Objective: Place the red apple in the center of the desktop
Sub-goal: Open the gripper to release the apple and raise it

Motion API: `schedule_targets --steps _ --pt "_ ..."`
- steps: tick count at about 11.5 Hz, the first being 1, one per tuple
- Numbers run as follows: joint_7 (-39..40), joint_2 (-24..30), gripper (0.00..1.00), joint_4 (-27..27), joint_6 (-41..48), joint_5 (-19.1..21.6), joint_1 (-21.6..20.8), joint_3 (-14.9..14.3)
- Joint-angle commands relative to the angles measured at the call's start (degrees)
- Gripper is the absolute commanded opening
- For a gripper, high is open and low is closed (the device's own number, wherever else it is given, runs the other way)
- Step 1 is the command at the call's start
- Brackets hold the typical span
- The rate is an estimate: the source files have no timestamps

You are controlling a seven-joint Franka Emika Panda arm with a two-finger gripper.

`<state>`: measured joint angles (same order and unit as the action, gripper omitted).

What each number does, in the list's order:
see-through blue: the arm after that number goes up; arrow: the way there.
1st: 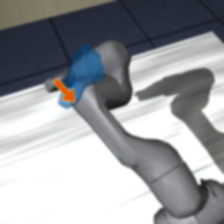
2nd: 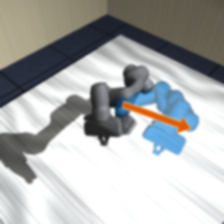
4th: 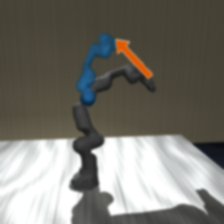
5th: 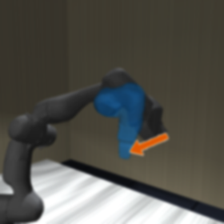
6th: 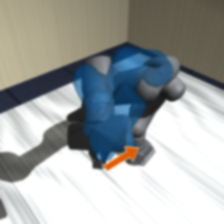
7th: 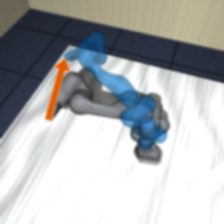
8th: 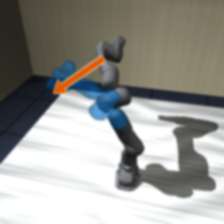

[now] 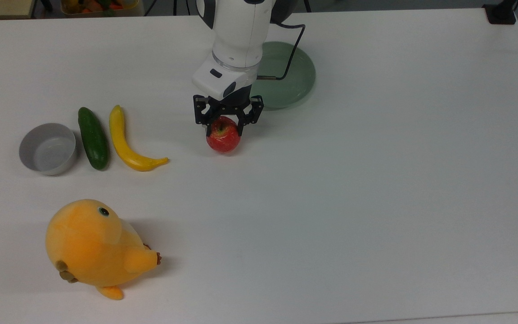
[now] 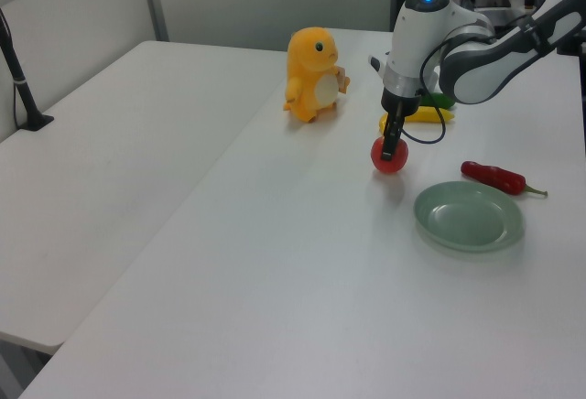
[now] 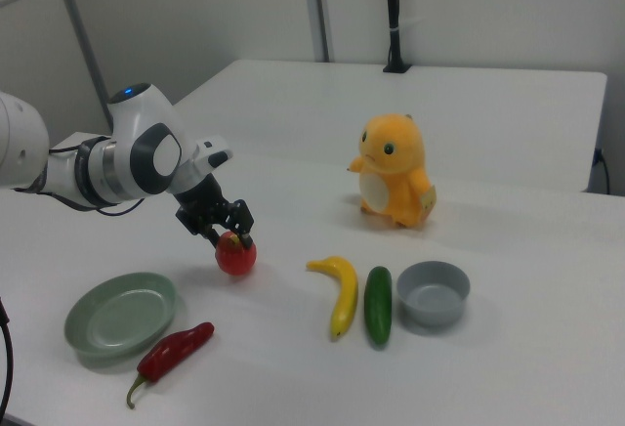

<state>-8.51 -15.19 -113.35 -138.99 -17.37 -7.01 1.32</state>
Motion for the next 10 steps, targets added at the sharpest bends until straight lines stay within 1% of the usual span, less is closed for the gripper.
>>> schedule_targets --steps 1,2,3,5,6,7,8,9,10 --pt "-2.12 -0.37 0.75 -0.03 -1.02 -1.52 -0.55 -0.27" --pt "-2.12 -0.28 0.90 0.14 -0.85 -1.52 -0.55 -0.27" --pt "-2.12 -0.02 1.00 0.32 -0.32 -1.52 -0.55 -0.27" --pt "-2.12 0.94 1.00 0.58 -0.14 -1.44 -0.55 -0.27" --pt "-2.12 2.26 1.00 1.28 0.99 -1.35 -0.55 -0.27" --pt "-2.12 3.49 1.00 3.29 5.00 -0.65 -0.46 -0.27" --pt "-2.21 4.72 1.00 6.35 11.05 0.23 -0.46 -0.27" --pt "-2.12 6.30 1.00 9.60 16.59 3.11 -0.55 -0.27" --pt "-2.04 7.88 1.00 12.25 21.87 6.88 -0.38 -0.27"
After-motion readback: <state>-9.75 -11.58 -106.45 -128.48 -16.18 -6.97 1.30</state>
